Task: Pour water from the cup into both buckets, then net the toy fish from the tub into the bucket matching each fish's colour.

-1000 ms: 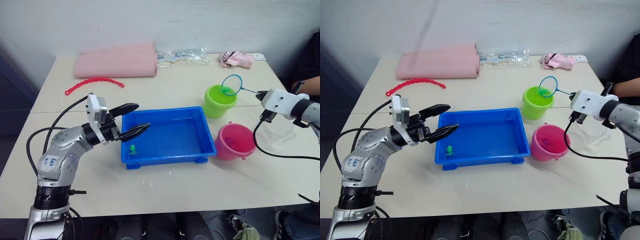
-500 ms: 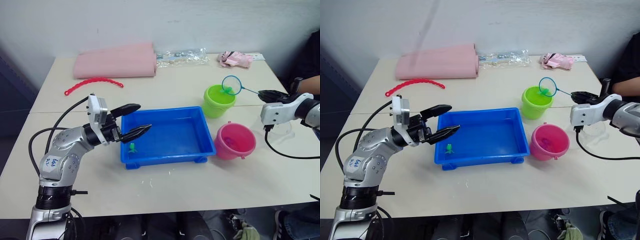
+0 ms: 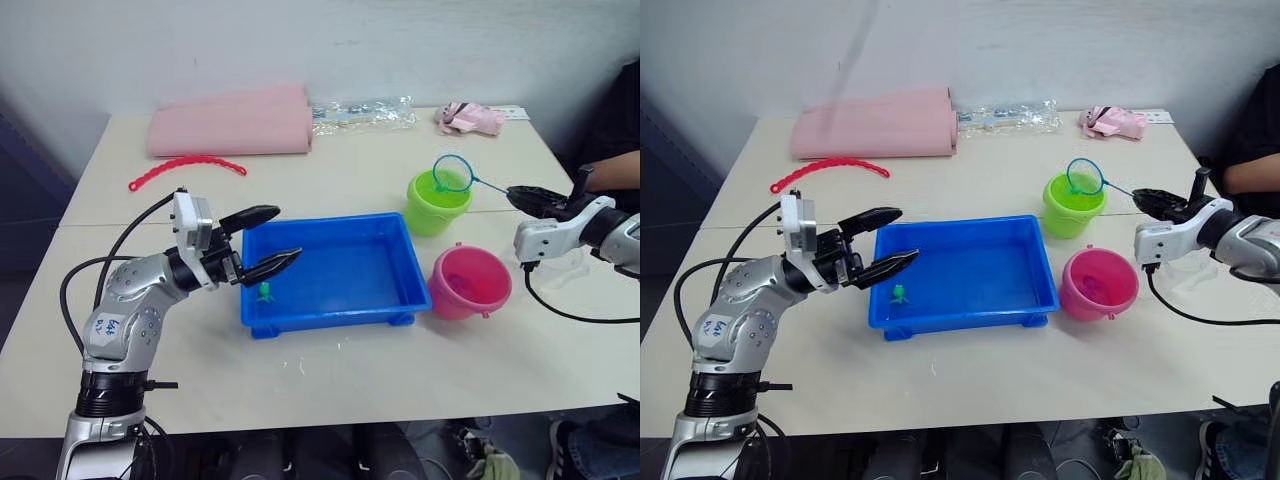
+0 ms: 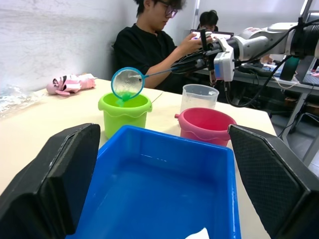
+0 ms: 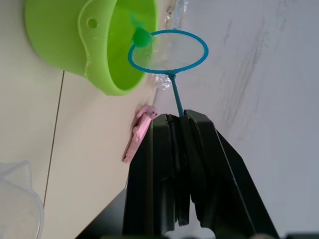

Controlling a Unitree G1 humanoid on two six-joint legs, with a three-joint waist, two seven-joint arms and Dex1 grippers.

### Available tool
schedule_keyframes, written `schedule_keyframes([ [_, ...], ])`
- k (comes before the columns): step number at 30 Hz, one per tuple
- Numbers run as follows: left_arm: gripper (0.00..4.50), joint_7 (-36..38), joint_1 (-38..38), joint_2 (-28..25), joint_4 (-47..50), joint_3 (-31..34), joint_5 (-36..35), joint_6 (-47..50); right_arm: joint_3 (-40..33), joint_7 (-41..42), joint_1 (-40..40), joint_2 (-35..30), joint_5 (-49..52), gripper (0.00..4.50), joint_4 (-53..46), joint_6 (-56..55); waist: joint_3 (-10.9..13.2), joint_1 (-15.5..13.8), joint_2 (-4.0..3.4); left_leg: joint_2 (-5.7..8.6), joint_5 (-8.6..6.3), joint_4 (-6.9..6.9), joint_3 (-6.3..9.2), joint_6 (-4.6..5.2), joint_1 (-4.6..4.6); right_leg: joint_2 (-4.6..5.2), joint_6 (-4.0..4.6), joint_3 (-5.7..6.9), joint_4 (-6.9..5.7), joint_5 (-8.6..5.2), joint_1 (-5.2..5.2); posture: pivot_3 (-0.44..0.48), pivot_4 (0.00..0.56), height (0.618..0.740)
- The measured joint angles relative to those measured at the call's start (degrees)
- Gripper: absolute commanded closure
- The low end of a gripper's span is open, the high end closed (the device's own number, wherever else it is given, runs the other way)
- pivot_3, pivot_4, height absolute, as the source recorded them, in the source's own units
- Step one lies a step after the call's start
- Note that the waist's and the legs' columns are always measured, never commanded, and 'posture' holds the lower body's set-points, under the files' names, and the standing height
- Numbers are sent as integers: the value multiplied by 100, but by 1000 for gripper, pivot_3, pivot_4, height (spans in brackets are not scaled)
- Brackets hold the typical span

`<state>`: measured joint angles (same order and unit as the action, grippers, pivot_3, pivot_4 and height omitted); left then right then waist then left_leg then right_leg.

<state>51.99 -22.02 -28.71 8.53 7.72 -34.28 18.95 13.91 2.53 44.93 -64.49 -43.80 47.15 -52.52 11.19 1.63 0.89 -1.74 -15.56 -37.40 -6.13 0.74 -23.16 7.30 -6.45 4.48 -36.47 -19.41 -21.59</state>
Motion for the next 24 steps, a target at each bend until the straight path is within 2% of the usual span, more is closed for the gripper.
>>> schedule_keyframes([
  [5,46,-1,0,0,-4,2,26,-70,68,-71,-59,0,-55,4500,13,15,0,-1,0,1,0,-1,0,1,0,1,0,0,-1,0,0,0,150,740],
  [8,46,-19,1,-1,-3,7,54,-88,-24,122,-63,15,309,4500,103,78,0,0,0,0,1,-1,0,1,0,0,0,0,0,0,0,0,150,740],
  [11,46,21,108,-98,7,84,39,-91,-456,1519,-304,373,2273,4500,-13,172,0,12,1,-7,0,-1,6,1,3,-12,0,4,2,0,11,0,150,740],
  [12,46,80,224,-181,36,151,-4,-91,-514,2321,-554,499,3159,4500,-328,348,0,18,1,-11,0,3,6,2,4,-14,0,4,-6,0,11,0,150,740],
  [13,46,124,302,-236,45,207,-28,-89,-520,2743,-700,565,3641,4500,-557,494,0,21,1,-14,0,5,7,2,5,-15,0,4,-8,0,11,0,150,740],
  [14,46,236,469,-404,55,312,-71,-84,-534,3546,-985,690,4531,4500,-1083,914,0,27,1,-20,0,6,8,2,4,-20,0,5,-11,0,11,0,150,740],
  [17,46,428,741,-709,71,539,-144,-69,-536,4513,-1277,872,5666,4500,-1920,1641,4,20,-6,-21,0,5,9,3,3,-16,0,6,-17,0,9,0,150,740],
  [18,46,625,1018,-983,79,737,-161,-65,-537,5025,-1371,938,6372,4500,-2653,2384,4,9,-7,-19,-2,1,10,5,4,9,0,6,-22,0,9,0,150,740],
  [20,46,914,1370,-1222,58,974,-163,-181,-533,5473,-1400,946,6880,4500,-3382,3371,4,-5,-6,-15,-4,-5,15,9,3,20,1,11,-7,0,11,0,150,740],
  [24,46,1206,1866,-1557,-56,1334,-121,-354,-83,5778,-1416,1309,6909,4500,-4322,4801,1,-24,-2,-8,-8,-3,28,10,-2,36,3,15,1,-1,11,0,150,740],
])
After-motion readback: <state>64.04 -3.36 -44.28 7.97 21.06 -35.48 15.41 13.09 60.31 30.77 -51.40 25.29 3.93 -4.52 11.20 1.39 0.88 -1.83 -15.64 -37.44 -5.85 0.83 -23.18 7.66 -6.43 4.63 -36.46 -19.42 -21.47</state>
